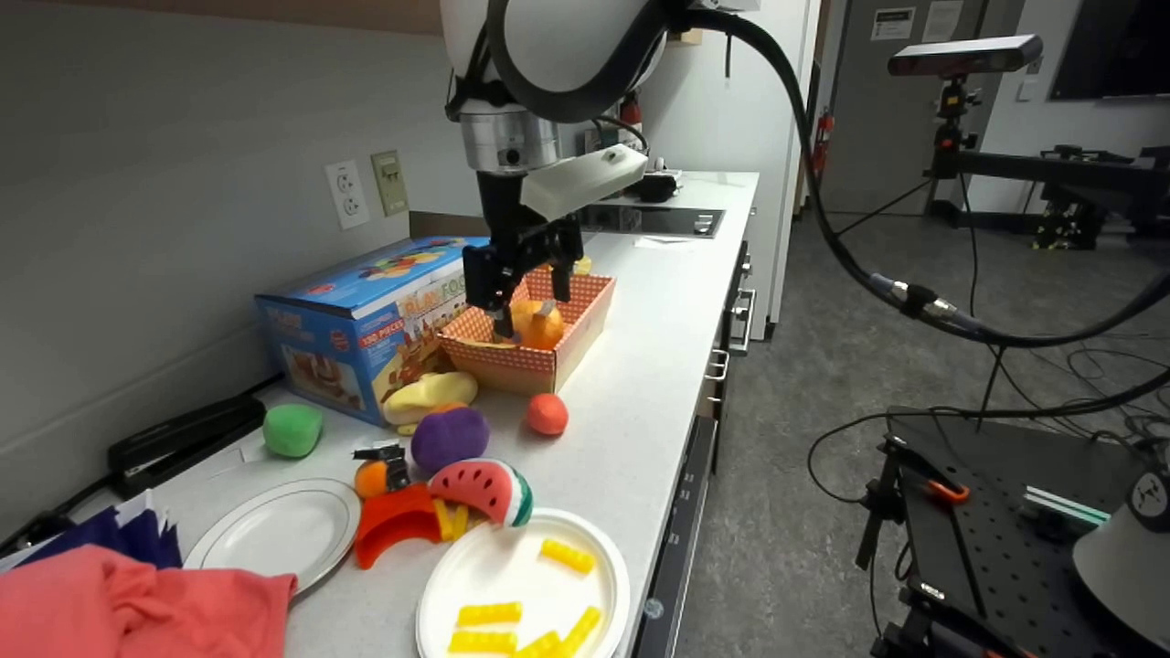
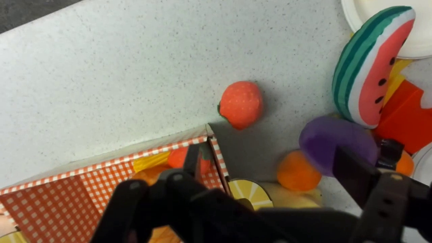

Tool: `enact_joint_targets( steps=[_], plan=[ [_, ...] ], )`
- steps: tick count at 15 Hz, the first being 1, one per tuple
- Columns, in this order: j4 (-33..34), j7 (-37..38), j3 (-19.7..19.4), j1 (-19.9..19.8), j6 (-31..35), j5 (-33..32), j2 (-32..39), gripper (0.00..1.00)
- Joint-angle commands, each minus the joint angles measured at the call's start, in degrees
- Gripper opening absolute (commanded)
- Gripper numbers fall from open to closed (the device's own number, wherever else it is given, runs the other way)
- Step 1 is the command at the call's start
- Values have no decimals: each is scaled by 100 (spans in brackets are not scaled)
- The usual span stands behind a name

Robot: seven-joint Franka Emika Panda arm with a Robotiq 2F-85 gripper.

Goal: Put the pineapple, cherry, watermelon, eggplant, banana and orange plushies in the box

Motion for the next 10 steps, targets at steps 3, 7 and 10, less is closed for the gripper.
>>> enact_joint_targets(
  steps=[3,7,10],
  plan=[
    [14,-8,-29,22,-16,10,1,100],
    [-37,-67,-25,34,-47,-61,59,100],
    [-180,-100,-16,10,-15,24,198,100]
  ],
)
